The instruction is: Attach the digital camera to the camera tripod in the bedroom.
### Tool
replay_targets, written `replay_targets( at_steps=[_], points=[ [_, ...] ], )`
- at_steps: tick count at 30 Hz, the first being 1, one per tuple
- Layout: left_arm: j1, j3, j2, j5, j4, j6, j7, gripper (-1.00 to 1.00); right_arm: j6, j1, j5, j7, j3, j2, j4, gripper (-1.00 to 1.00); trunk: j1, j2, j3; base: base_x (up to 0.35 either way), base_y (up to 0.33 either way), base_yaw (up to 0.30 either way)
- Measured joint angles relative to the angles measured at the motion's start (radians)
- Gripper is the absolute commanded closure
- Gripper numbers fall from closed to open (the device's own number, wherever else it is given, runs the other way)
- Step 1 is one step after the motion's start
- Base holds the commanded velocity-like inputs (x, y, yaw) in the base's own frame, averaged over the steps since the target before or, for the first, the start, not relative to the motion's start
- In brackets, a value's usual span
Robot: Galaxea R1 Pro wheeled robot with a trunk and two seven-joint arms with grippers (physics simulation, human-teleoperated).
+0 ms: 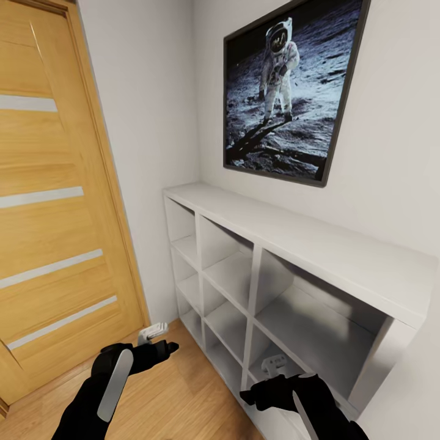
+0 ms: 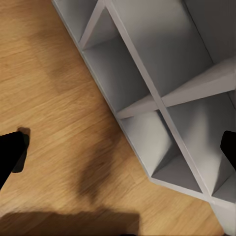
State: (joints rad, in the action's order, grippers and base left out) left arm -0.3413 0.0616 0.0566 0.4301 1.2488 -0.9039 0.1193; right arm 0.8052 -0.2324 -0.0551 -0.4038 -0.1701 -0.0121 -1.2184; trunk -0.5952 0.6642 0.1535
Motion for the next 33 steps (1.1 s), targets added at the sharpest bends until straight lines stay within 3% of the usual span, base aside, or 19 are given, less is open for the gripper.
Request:
replay_targets(
  at_steps=[33],
  points=[
    [0.0, 0.001, 0.0, 0.0, -0.015, 0.006, 0.013, -1.0, 0.011, 0.0, 0.001, -0.014, -0.004, 0.004, -0.015, -1.0, -0.127, 0.231, 0.104, 0.0, 0.0, 0.0]
  ],
)
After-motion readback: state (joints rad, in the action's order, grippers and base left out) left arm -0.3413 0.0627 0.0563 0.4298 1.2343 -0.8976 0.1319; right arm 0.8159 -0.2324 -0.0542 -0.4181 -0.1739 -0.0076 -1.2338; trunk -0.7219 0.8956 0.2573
